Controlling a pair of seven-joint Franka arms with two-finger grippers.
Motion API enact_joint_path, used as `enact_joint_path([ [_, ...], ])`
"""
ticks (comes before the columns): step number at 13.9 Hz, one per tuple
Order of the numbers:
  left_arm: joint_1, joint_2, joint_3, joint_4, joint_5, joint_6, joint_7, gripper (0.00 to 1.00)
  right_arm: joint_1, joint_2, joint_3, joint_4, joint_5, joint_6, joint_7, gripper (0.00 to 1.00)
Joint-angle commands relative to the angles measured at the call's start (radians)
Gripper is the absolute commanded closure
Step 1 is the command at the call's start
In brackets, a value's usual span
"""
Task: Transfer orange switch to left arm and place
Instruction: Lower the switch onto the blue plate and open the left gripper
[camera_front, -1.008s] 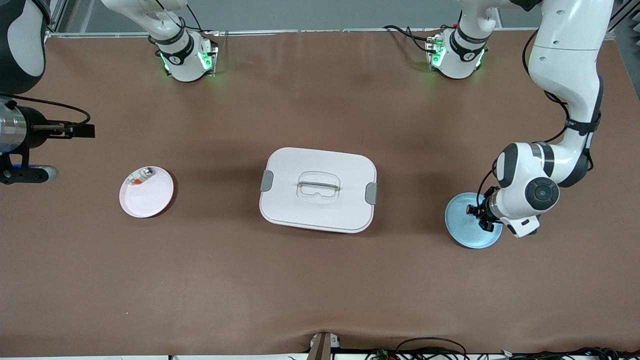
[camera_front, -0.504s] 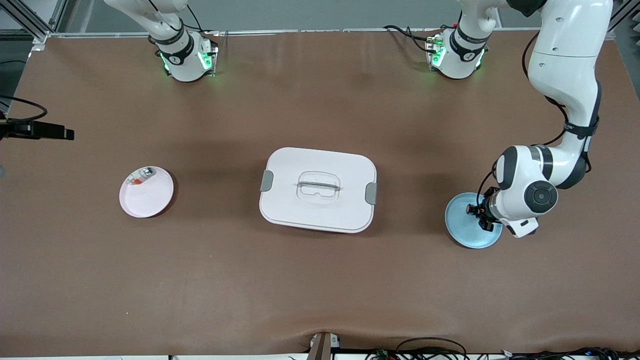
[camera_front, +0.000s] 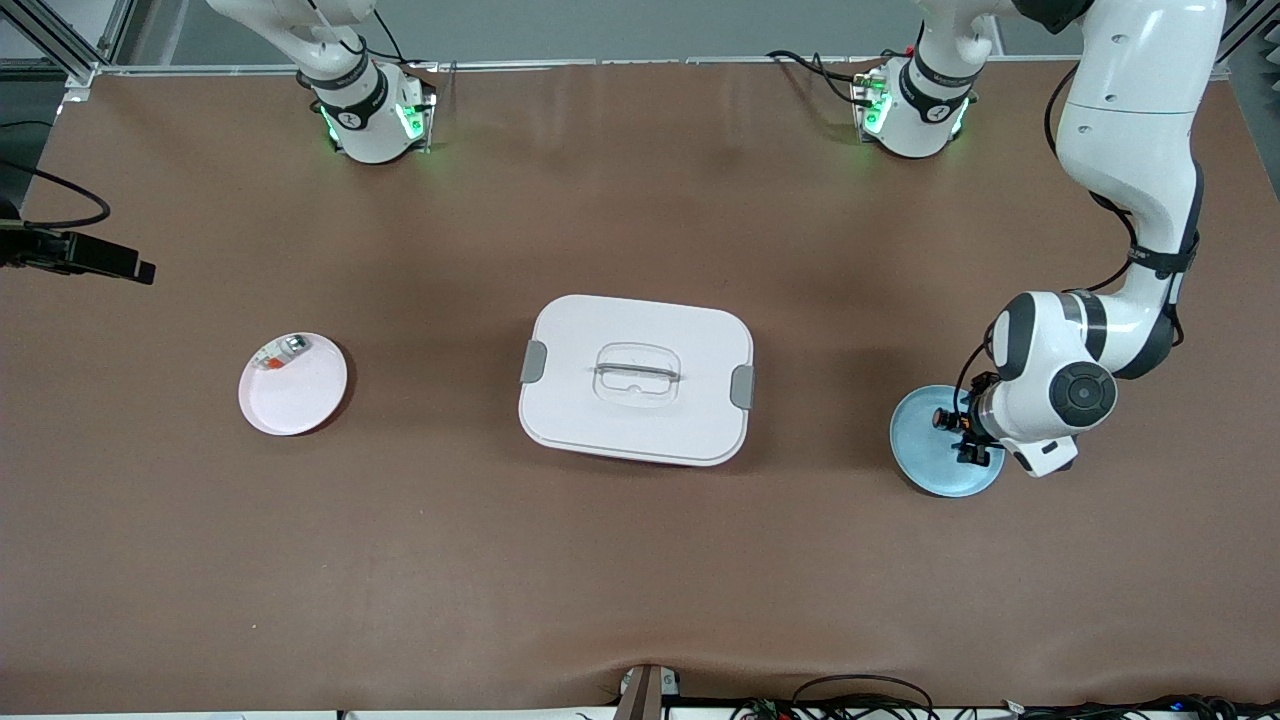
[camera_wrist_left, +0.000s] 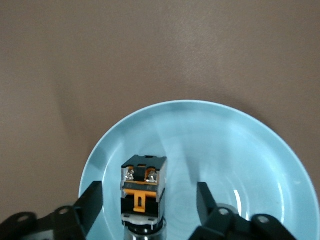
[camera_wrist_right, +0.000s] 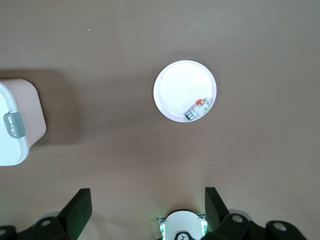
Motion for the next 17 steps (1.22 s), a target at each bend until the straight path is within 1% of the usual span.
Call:
enact_joint_path([
  [1, 0.006, -0.052, -0.008, 0.0, 0.015, -0.02, 0.043, 0.0, 0.0, -0.043, 0.004, -0.06, -0.019, 0.032, 0.027, 0.0],
  [3, 0.003, -0.079, -0.009, -0.001, 0.015, -0.045, 0.232, 0.0, 0.002, -0.066, 0.005, -0.094, -0.019, 0.057, 0.051, 0.0],
  [6, 0.002, -0.105, -0.009, -0.007, 0.01, -0.086, 0.637, 0.0, 0.002, -0.192, 0.007, -0.281, -0.02, 0.176, 0.051, 0.0],
  [7, 0.002, -0.108, -0.009, -0.01, 0.006, -0.089, 0.743, 0.0, 0.002, -0.218, 0.008, -0.316, -0.019, 0.195, 0.051, 0.0],
  [10, 0.003, -0.124, -0.009, -0.01, -0.005, -0.091, 0.947, 0.0, 0.002, -0.252, 0.01, -0.359, -0.019, 0.225, 0.051, 0.0],
  [12, 0.003, -0.136, -0.009, -0.007, -0.023, -0.088, 1.099, 0.0, 0.006, -0.305, 0.01, -0.434, -0.017, 0.27, 0.051, 0.0],
  [13, 0.003, -0.145, -0.009, -0.007, -0.025, -0.082, 1.18, 0.0, 0.017, -0.319, 0.01, -0.453, -0.017, 0.275, 0.051, 0.0],
  [14, 0.002, -0.147, -0.009, -0.007, -0.03, -0.082, 1.227, 0.0, 0.022, -0.325, 0.01, -0.458, -0.017, 0.273, 0.051, 0.0],
  [17, 0.005, -0.159, -0.008, -0.006, -0.06, -0.082, 1.253, 0.0, 0.022, -0.351, 0.01, -0.488, -0.016, 0.276, 0.054, 0.0],
])
